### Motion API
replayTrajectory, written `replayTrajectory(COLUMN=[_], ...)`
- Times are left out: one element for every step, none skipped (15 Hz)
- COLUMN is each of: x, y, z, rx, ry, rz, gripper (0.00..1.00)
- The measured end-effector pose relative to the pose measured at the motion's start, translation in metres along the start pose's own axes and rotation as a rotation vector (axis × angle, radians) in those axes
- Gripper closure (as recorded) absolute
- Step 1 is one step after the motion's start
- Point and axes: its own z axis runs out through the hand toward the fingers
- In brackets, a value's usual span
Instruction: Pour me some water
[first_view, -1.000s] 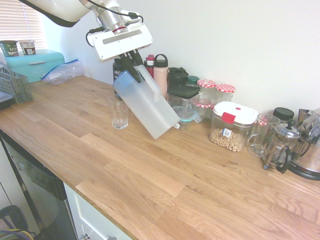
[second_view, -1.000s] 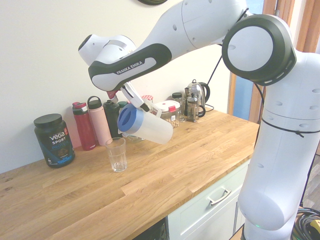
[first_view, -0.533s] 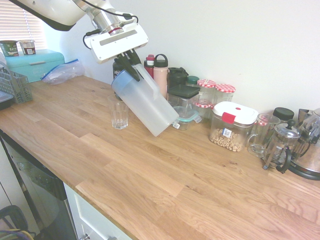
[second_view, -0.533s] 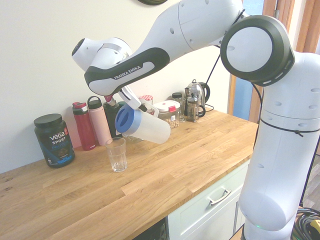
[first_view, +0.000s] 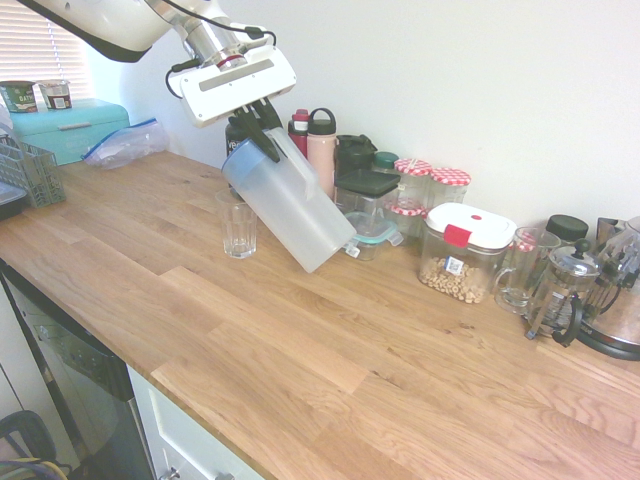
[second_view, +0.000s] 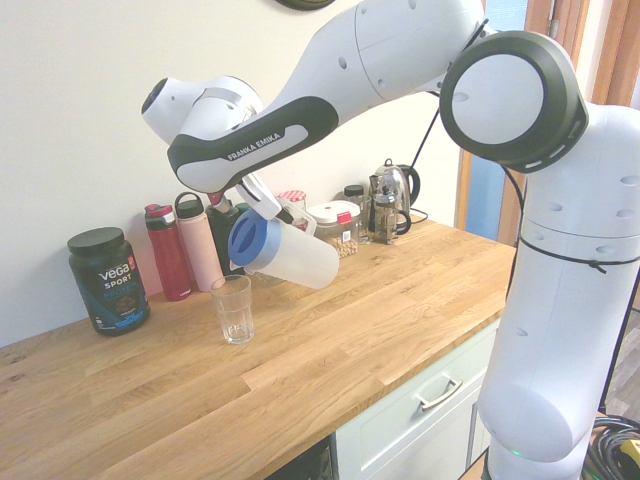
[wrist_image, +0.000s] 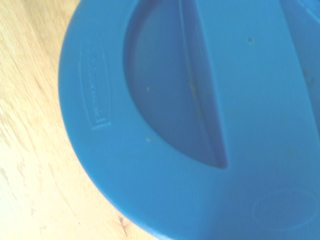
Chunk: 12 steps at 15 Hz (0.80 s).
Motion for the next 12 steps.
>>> replayTrajectory(x=[-0.002,-0.005,-0.009,-0.014,-0.021,-0.031,-0.041,-0.052,-0.061,-0.067,-0.071,-0.074], y=[0.003,0.009,0.017,0.028,0.040,0.055,0.071,0.087,0.101,0.114,0.126,0.141], z=[-0.002,-0.007,-0.014,-0.022,-0.031,-0.041,-0.051,-0.057,-0.060,-0.057,-0.049,-0.038], rx=[0.006,0.020,0.044,0.079,0.120,0.161,0.201,0.239,0.279,0.316,0.349,0.379], ry=[0.008,0.023,0.045,0.073,0.104,0.135,0.165,0.195,0.219,0.233,0.238,0.240], rz=[0.009,0.024,0.048,0.079,0.114,0.150,0.189,0.231,0.275,0.320,0.366,0.416], gripper=[1.00,1.00,1.00,1.00,1.00,1.00,1.00,1.00,1.00,1.00,1.00,1.00])
